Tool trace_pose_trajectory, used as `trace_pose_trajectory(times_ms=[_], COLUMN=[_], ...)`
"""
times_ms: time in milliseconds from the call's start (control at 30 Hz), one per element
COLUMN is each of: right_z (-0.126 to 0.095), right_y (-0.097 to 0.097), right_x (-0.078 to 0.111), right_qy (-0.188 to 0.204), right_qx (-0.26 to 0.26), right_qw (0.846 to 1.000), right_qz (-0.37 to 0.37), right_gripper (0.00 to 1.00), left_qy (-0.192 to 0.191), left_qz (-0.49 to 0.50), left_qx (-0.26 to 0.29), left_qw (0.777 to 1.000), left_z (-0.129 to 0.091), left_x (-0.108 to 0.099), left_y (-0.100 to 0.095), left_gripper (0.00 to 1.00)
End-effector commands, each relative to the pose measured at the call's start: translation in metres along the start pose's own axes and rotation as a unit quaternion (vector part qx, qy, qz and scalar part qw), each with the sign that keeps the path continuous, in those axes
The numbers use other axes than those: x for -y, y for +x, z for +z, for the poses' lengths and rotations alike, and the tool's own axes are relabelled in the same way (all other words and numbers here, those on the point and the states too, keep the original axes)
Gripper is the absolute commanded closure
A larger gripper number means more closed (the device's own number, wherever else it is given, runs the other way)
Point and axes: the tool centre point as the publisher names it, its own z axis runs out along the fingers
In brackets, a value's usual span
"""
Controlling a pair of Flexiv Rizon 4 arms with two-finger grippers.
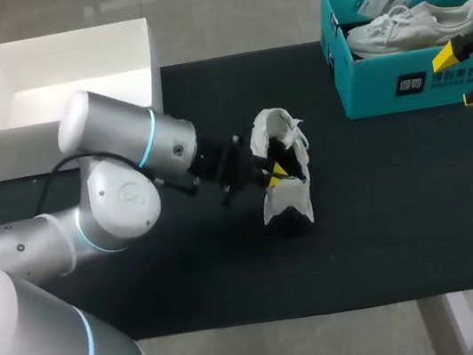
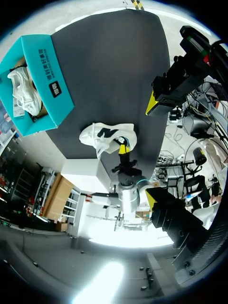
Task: Take the shoe out of the shoebox, open the shoe tongue, remove and reinsert the insole, then place the shoe into the shoebox
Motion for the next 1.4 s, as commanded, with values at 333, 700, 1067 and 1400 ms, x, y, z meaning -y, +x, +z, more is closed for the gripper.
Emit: trace_pose_trajectory(times_ms=[333, 700, 1067, 1400], right_z=[0.001, 0.001, 0.001, 0.001], right_y=[0.000, 0.000, 0.000, 0.000], right_x=[0.001, 0.001, 0.001, 0.001], right_qy=[-0.001, -0.001, -0.001, -0.001], right_qx=[0.001, 0.001, 0.001, 0.001], right_qw=[1.000, 1.000, 1.000, 1.000], right_qz=[0.000, 0.000, 0.000, 0.000], right_gripper=[0.00, 0.00, 0.00, 0.00], left_qy=[-0.017, -0.009, -0.021, -0.011], left_qz=[0.012, 0.021, 0.112, 0.195], left_qx=[0.017, -0.011, -0.166, -0.286], left_qw=[1.000, 1.000, 0.979, 0.938], left_z=[-0.025, -0.013, -0.032, -0.043], left_x=[-0.003, 0.000, 0.004, 0.013], left_y=[-0.016, -0.008, -0.019, -0.023], left_gripper=[0.64, 1.00, 1.00, 1.00])
